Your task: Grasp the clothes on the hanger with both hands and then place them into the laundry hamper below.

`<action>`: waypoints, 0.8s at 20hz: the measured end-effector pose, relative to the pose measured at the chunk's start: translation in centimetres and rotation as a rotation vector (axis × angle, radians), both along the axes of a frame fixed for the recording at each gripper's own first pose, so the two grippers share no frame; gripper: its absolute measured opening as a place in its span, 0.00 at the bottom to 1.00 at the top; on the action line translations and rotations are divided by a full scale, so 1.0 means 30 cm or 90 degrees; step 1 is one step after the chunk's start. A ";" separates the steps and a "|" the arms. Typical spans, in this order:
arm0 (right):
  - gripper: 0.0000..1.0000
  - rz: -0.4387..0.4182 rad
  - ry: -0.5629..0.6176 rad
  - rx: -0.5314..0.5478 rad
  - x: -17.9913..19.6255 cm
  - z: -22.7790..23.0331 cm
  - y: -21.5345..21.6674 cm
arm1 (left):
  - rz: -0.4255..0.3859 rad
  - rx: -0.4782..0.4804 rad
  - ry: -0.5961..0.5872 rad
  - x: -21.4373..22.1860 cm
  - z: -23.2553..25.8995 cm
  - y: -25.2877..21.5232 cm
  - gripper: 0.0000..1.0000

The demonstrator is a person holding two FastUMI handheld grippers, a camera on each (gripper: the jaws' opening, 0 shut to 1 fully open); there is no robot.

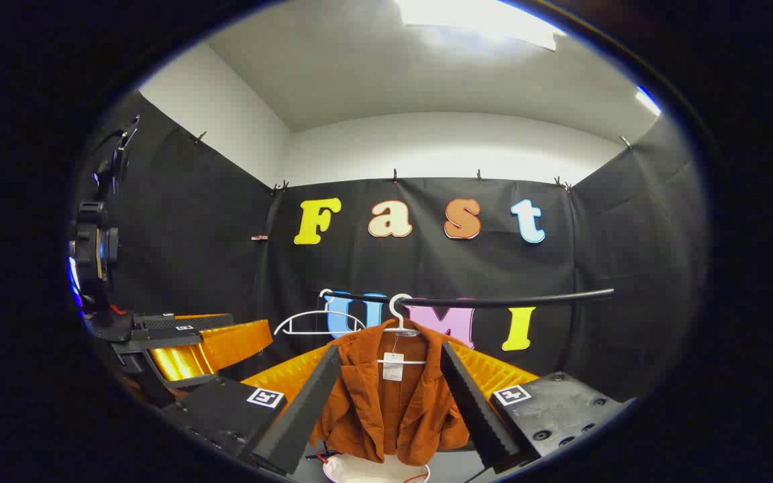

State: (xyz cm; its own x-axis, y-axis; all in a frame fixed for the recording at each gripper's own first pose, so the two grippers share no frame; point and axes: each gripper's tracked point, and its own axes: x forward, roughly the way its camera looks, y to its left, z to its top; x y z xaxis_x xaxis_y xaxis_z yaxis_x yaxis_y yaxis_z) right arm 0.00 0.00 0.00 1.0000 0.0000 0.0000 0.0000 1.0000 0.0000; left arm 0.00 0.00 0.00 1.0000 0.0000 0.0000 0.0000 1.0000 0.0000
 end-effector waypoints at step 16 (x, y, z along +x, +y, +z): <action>0.97 -0.039 0.023 -0.007 0.078 -0.056 0.042 | -0.046 -0.033 0.033 0.097 -0.049 0.077 0.93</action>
State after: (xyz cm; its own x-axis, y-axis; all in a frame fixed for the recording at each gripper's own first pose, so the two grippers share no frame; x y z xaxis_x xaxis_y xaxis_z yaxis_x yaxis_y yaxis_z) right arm 2.35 1.25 -1.67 0.9974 -0.0621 -0.0356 0.0617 0.9980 -0.0117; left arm 2.90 2.30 -1.48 0.9960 -0.0742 -0.0500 0.0714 0.9960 -0.0542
